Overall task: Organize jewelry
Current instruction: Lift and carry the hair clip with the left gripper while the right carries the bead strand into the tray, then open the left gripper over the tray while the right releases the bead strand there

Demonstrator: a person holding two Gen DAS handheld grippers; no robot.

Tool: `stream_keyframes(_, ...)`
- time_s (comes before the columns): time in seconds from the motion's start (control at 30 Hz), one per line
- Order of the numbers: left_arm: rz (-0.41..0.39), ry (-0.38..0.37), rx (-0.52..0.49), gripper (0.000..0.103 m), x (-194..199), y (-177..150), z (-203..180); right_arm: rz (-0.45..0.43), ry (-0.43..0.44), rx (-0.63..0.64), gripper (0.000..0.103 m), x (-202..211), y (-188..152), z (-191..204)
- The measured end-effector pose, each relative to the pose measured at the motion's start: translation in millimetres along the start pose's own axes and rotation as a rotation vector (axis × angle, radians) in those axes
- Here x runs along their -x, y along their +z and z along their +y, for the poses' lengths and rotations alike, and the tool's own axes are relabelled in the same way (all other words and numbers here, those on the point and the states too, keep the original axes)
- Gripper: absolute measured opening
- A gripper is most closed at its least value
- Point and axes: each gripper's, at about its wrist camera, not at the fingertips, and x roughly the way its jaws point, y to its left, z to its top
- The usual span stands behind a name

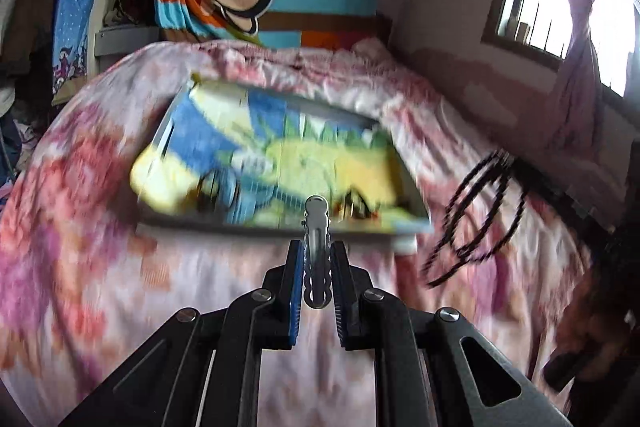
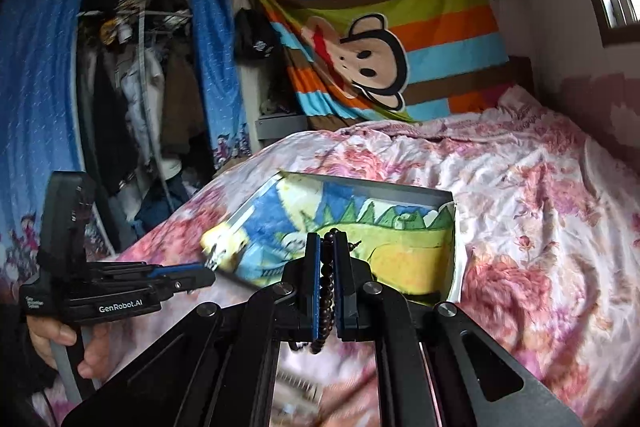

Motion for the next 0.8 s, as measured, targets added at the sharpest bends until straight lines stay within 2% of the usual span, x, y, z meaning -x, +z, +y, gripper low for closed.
stream_keyframes(0.13, -0.001, -0.005, 0.02, 0.013, -31, 32, -1, 0.013, -0.027, -0.003, 0.006, -35, 6, -15)
stream_keyframes(0.27, 0.049, -0.007, 0.052, 0.013, -75, 50, -3, 0.075, -0.029, -0.049, 0.006, -72, 1, -38)
stream_keyframes(0.53, 0.135, 0.013, 0.07, 0.013, -129, 45, -5, 0.232, -0.04, -0.092, 0.006, -116, -32, -72)
stream_keyframes(0.8, 0.218, 0.033, 0.102, 0.013, -151, 40, -6, 0.316, -0.044, -0.129, 0.006, -124, -48, -82)
